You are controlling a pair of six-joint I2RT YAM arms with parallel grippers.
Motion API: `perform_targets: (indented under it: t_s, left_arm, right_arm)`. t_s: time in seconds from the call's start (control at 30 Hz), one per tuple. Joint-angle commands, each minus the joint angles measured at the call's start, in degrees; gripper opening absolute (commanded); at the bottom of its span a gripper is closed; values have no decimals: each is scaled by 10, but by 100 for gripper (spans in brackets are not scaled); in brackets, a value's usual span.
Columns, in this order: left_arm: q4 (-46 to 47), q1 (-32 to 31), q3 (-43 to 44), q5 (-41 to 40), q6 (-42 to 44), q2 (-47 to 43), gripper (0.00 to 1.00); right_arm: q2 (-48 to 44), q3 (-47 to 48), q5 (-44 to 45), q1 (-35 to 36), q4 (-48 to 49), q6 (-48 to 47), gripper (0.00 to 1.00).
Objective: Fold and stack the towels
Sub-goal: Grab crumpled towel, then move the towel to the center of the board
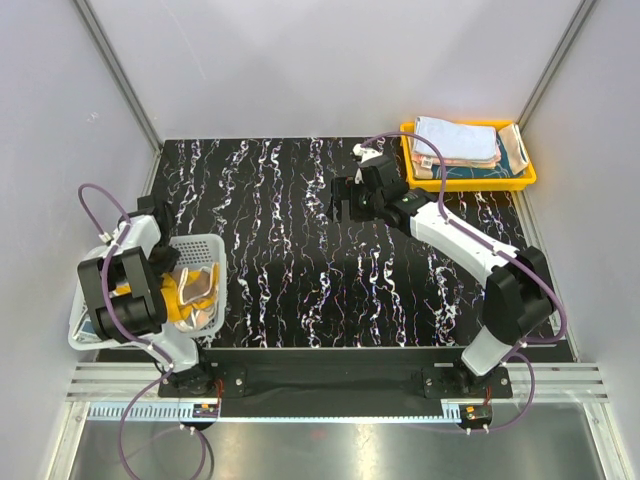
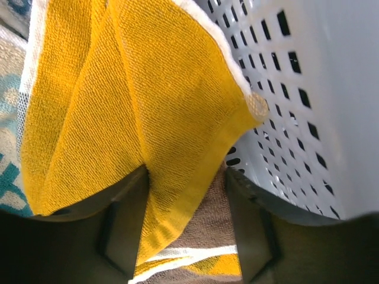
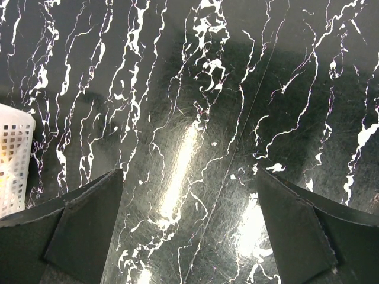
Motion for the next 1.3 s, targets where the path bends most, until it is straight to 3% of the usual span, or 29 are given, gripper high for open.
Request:
perform_targets:
  t_s: [0.0,0.03,0.07,0.13,0.17,0.2,0.47,0.67,0.9,1.07,1.27]
  left_arm:
    - [27,6,18,-32,-2,2,52]
    - [25,7,14,-31,-2,-1,47]
    - [21,7,16,-29,-2,-3,31]
    - [13,7,20,-29,-1,-18,17]
    - [8,7,25,-30,0,-26,5]
    - [5,7,30,-31,5,-48,0]
    - [-19,-17,64,-24,41,-201,0]
    - [-38,-131,170,-36,63,-268,0]
    - [-63,-339,346,-53,101,-207,0]
    - [-91,-438,492,-71,131,-135,0]
    - [-121,-549,597,-113,136,-87,0]
  right_arm:
    - [-17,-3,-6,4,19,3,100]
    - [-17,-3,-4,4,20,2,100]
    - [-15,-2,-1,4,18,3,100]
    - [-14,0,-1,5,17,2,100]
    - [-16,0,0,4,16,2,100]
    - [-15,2,0,5,14,1,100]
    - [-21,6,2,6,13,1,100]
    - [-38,13,12,5,5,0,100]
    - [-67,28,80,5,-24,-9,100]
    - [-92,51,116,4,-40,-9,100]
    - [-141,53,145,5,-40,-6,100]
